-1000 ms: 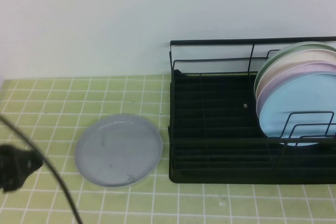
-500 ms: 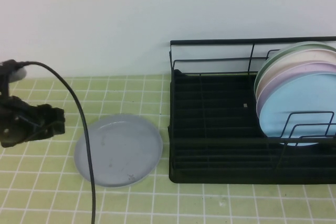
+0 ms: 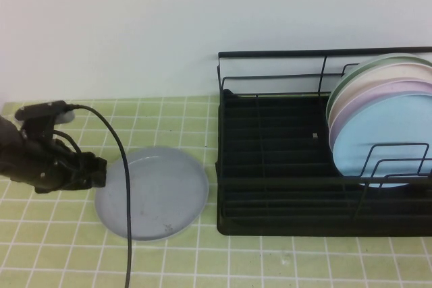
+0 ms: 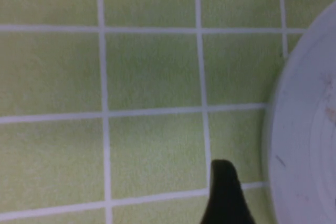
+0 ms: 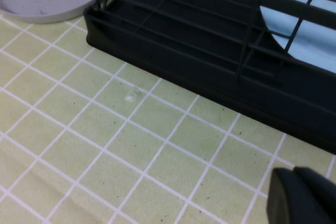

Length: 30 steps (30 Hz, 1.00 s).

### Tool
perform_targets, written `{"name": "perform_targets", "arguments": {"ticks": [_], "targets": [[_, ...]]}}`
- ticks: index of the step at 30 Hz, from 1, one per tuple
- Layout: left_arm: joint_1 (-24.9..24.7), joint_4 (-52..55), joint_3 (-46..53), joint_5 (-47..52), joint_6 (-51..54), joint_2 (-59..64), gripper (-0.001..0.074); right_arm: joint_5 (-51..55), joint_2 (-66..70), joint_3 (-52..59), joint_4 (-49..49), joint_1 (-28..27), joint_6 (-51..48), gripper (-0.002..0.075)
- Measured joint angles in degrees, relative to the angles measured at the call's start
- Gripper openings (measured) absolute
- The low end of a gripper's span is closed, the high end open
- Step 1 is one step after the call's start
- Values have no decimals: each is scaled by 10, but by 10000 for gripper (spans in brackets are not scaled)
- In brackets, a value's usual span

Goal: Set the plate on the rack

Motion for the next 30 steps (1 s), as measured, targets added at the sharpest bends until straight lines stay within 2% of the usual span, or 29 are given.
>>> {"name": "perform_targets", "arguments": {"ticks": [9,13,18,20,22,24,27,30], "targets": [[-44,6,-18,-17,3,44,398,-12,-1,0,3,0,0,-1],[-56,-3,-28,-38,-18,59,310,-12,-1,0,26,0,0,-1],[-56,33,-33,7,-18,70,178,-9,-1,0,35,0,0,-1],[-54,51,-33,3,-18,74,111,-9,-1,0,35,0,-1,-1],[-54,61,-33,-13,-21,77,3,-8,-1,0,35,0,-1,-1],[-54,50,-33,-18,-22,76,0,-8,-1,0,41,0,-1,-1],[-54,24,-33,-13,-19,66,0,2,-1,-6,101,0,-6,-1],[-54,25,-46,-31,2,49,0,5,-1,-16,152,0,-91,-1]]}}
